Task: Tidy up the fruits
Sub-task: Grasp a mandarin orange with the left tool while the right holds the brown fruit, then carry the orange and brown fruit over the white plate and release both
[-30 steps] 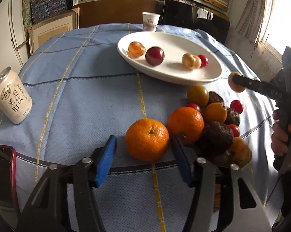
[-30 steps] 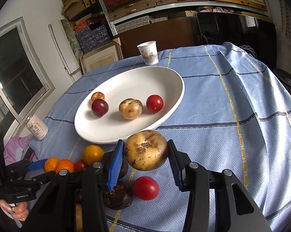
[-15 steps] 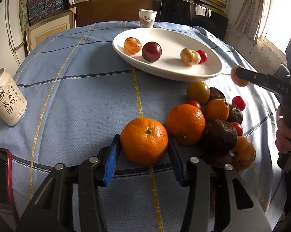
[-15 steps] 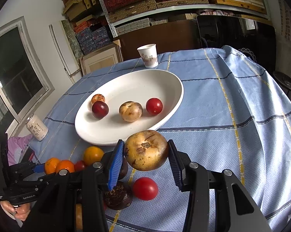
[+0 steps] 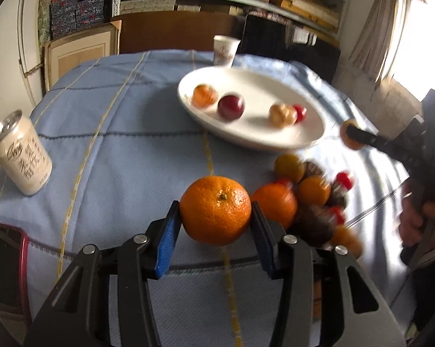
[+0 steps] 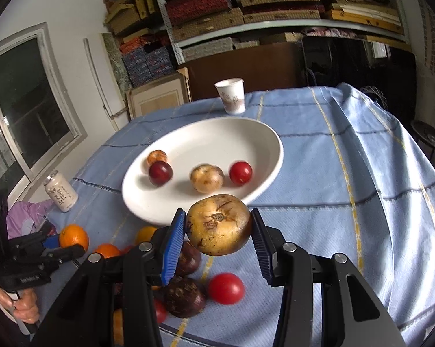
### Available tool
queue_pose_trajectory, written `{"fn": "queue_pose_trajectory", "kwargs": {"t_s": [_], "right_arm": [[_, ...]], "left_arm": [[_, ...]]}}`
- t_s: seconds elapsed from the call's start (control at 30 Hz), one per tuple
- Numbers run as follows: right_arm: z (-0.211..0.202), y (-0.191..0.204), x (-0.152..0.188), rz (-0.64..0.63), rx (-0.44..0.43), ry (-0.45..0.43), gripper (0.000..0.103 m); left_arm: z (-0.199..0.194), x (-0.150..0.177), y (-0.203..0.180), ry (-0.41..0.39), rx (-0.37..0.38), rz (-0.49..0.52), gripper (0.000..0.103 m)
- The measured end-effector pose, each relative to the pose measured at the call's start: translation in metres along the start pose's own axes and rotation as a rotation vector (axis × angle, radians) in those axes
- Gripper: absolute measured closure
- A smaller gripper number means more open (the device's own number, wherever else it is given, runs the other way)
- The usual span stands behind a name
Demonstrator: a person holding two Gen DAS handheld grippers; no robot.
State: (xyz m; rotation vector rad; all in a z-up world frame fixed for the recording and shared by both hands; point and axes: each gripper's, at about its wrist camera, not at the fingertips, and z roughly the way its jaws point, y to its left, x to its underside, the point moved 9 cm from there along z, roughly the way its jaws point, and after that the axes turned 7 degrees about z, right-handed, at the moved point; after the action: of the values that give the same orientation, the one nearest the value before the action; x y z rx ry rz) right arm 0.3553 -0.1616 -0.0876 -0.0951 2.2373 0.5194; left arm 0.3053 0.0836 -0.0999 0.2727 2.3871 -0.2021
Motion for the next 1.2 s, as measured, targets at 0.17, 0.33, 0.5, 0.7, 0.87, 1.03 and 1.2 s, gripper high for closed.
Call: {"fn": "queue_pose_trajectory", "kwargs": {"t_s": [0.17, 0.33, 0.5, 0.7, 0.87, 1.03, 1.2], "right_arm": [[0.014, 0.012, -0.023, -0.019, -0.004, -0.017, 0.057], [0.037, 0.009, -0.05, 0.023, 0.004, -0.012, 0.057], [0.073, 0.001, -0.073, 0.029, 0.064, 0.044, 0.057], [0.118, -0.012, -0.086, 0.041, 0.133, 0.15, 0.057], [0.144, -0.019, -0.08, 0.038, 0.161, 0.215, 0.057], [0.155, -0.02, -0.072, 0.035, 0.158, 0.245, 0.056], [0.128, -0.013, -0.078, 0.012, 0.143, 0.172, 0.05]], "left_arm": [[-0.001, -0.06, -0.014, -0.05, 0.037, 0.042, 0.056], [0.026, -0.127, -0.023, -0.057, 0.034, 0.054, 0.056], [0.08, -0.164, -0.024, 0.028, -0.008, 0.059, 0.056], [0.145, -0.176, -0.01, 0.143, -0.025, -0.003, 0.056], [0.17, -0.178, -0.005, 0.187, -0.048, -0.004, 0.056], [0.183, -0.177, -0.005, 0.22, -0.057, -0.002, 0.056], [0.156, -0.18, -0.003, 0.142, -0.098, 0.002, 0.028]]}}
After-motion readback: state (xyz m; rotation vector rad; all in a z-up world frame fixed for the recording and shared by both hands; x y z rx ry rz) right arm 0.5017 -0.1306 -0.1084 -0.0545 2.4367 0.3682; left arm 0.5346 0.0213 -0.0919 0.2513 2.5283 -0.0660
